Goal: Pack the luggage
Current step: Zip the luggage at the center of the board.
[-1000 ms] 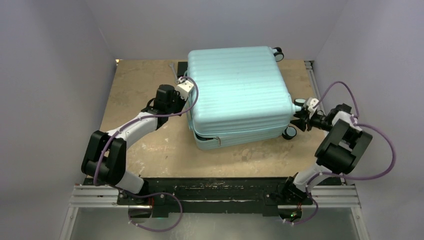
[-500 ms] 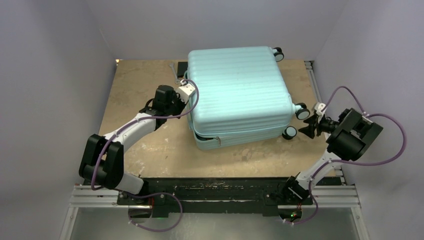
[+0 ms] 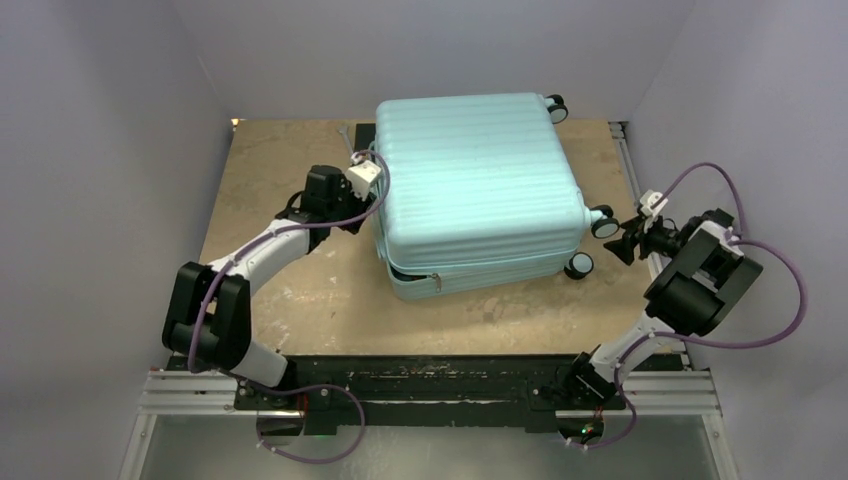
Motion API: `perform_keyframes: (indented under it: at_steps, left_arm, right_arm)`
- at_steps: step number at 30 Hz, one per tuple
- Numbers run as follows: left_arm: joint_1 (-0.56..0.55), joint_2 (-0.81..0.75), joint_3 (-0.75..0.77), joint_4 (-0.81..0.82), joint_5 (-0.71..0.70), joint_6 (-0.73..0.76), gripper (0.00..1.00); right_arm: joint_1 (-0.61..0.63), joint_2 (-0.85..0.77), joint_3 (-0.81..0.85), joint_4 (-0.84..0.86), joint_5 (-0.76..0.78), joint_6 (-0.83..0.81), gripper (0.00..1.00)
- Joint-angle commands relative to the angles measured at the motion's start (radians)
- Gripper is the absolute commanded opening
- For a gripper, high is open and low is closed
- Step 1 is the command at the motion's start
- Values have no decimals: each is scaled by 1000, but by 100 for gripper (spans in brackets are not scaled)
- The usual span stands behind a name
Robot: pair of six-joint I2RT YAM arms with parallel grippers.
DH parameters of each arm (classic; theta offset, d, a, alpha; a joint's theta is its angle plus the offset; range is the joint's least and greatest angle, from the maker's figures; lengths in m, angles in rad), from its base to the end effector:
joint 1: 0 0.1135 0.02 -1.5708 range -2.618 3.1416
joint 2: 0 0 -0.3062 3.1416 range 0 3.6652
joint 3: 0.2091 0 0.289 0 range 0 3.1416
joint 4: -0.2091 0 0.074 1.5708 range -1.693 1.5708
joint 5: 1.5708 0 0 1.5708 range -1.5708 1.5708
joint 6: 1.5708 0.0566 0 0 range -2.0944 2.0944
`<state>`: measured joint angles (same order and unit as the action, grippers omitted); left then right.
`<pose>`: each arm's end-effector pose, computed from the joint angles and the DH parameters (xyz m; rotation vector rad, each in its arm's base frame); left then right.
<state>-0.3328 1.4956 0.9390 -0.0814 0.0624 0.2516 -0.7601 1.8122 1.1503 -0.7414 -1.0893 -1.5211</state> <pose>0.3519 -0.1254 0.2427 0.6697 2.1058 -0.1141 0.3026 -0.2184 0.1856 -0.8632 1.8756 0.3636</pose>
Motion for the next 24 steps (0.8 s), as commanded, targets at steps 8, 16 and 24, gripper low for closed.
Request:
perform_keyframes:
  at_steps: [8,16,24]
  left_arm:
    - [75,148,86,-63,231,-184,59]
    - [133,110,113,-91,320,-201,59]
    - [166,69,133,-85,432,-243,58]
  right_arm:
    - [42,11,75,-56,-135,43,78]
    - [96,-75,-36,249,-28,291,79]
    - [140,-47,-32,248,-37,299,79]
